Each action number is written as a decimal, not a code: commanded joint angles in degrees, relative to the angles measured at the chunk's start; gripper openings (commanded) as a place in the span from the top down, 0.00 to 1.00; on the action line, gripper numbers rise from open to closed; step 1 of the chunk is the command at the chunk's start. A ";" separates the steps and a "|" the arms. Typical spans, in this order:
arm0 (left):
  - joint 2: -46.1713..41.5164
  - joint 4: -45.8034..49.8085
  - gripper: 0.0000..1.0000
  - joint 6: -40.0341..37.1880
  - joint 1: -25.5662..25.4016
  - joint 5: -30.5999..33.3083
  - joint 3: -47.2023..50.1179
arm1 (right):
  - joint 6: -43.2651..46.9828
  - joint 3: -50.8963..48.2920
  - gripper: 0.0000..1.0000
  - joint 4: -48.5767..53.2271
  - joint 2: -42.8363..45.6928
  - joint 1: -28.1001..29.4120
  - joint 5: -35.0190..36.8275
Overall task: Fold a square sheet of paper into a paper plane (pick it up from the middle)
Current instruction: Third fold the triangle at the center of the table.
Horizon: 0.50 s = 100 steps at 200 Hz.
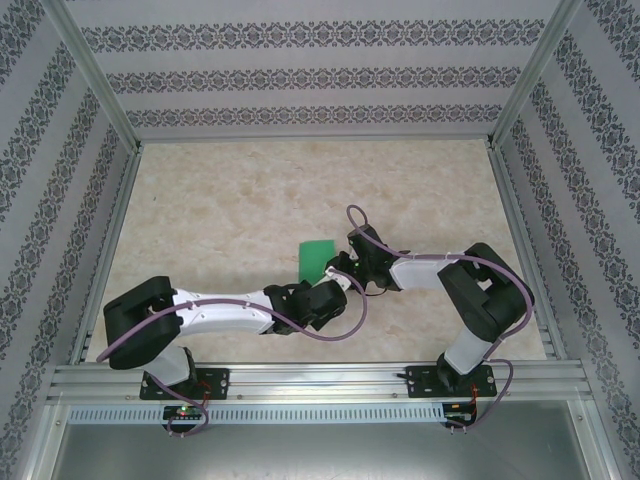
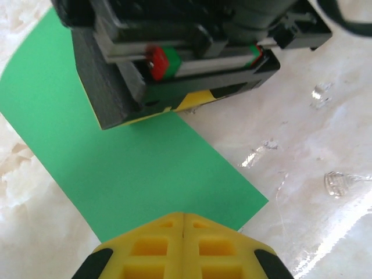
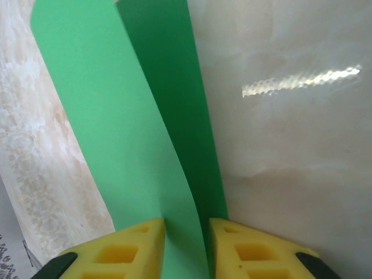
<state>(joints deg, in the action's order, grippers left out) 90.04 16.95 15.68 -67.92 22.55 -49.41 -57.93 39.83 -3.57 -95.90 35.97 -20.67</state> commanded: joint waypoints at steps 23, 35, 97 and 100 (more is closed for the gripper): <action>-5.15 -2.74 1.00 -0.34 4.10 -6.85 2.81 | 4.15 1.13 0.69 6.37 6.83 -1.41 2.38; -5.88 -2.77 1.00 -0.67 4.37 -9.12 2.69 | 4.51 0.95 0.73 6.30 7.95 -1.69 2.47; -9.76 -3.84 0.41 -2.50 3.95 -13.67 6.80 | 2.41 0.50 0.71 1.82 5.17 -1.95 0.46; -9.68 -3.73 0.40 -2.58 3.89 -13.56 6.78 | 2.20 0.24 0.71 0.96 4.97 -1.97 0.05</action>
<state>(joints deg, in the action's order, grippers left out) 81.32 14.94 14.24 -63.81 10.68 -43.90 -54.37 41.17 1.45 -89.71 34.37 -19.81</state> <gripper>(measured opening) 0.554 0.290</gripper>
